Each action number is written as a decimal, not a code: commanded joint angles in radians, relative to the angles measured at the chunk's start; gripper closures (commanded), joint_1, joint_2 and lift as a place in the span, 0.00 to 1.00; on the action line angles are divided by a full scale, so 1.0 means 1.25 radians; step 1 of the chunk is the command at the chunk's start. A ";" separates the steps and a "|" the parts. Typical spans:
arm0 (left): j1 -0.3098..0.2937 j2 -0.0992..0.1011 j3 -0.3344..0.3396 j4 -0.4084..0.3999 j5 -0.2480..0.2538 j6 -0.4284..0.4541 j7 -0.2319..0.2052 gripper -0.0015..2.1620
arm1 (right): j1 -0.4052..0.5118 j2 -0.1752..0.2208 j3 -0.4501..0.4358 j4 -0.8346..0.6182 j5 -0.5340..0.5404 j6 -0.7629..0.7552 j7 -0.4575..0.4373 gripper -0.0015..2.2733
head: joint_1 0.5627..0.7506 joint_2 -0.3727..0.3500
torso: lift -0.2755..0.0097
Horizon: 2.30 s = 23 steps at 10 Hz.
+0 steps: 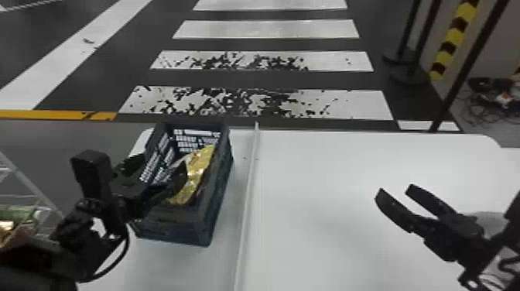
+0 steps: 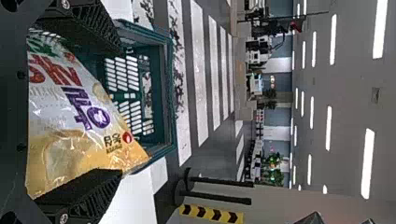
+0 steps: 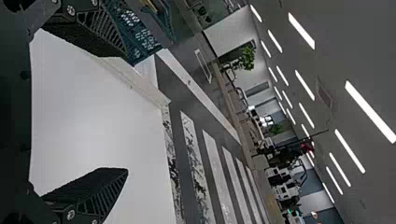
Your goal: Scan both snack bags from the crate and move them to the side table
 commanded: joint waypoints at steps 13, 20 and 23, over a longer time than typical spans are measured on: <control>-0.200 -0.017 0.176 -0.147 0.051 0.743 -0.116 0.04 | 0.013 -0.010 0.007 -0.003 -0.002 -0.019 0.018 0.05 | 0.70 0.70 | 0.63; -0.430 -0.076 0.111 -0.045 -0.003 1.068 -0.169 0.04 | 0.024 -0.011 0.015 -0.020 -0.002 -0.019 0.023 0.05 | 0.70 0.68 | 0.63; -0.503 -0.078 0.082 0.020 -0.003 1.068 -0.168 0.04 | 0.028 -0.013 0.015 -0.018 -0.002 -0.019 0.025 0.05 | 0.70 0.67 | 0.63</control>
